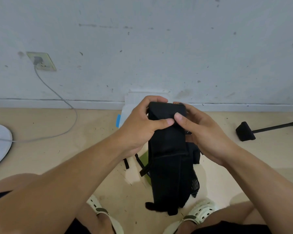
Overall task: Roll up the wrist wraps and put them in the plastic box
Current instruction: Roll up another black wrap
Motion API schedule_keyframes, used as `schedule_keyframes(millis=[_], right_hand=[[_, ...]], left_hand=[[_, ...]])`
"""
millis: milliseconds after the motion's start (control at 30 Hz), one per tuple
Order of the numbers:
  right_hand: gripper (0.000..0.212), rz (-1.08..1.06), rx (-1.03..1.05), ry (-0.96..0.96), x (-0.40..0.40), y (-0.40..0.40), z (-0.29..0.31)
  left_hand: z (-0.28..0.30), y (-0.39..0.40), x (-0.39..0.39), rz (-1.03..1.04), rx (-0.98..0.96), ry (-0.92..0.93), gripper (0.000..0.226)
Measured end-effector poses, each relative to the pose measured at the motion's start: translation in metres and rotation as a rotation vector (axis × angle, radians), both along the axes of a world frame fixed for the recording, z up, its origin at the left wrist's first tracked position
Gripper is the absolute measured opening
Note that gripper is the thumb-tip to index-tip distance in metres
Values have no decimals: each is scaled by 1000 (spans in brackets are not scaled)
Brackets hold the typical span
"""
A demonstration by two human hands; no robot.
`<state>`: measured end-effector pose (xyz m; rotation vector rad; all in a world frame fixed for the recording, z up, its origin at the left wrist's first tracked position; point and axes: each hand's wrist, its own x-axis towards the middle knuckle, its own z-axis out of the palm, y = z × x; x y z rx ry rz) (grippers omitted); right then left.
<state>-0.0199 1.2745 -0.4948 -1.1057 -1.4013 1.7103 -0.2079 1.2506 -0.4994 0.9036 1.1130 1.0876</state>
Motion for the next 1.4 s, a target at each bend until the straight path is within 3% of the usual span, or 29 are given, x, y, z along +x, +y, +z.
schedule_keyframes(millis=[233, 367, 433, 633, 833, 967, 1167, 1400], right_hand=[[63, -22, 57, -23, -5, -8, -12], [58, -9, 134, -33, -8, -13, -18], [55, -32, 200, -52, -7, -12, -17], [51, -76, 316, -23, -2, -8, -12], [55, -63, 275, -46, 0, -4, -10], [47, -44, 168, -51, 1, -2, -4], [64, -21, 42, -92, 1, 1, -4], [60, -43, 118, -83, 3, -4, -7]], left_hand=[[-6, -3, 5, -1, 8, -18, 55], [0, -5, 12, 82, -83, -174, 35], [2, -5, 14, 108, -127, -158, 31], [3, -3, 13, -56, -225, -62, 47], [0, -4, 11, -52, -256, -154, 51], [1, -3, 7, 12, -220, -176, 35], [3, 1, 3, 30, -144, -89, 46], [3, 0, 3, -32, -155, -55, 42]])
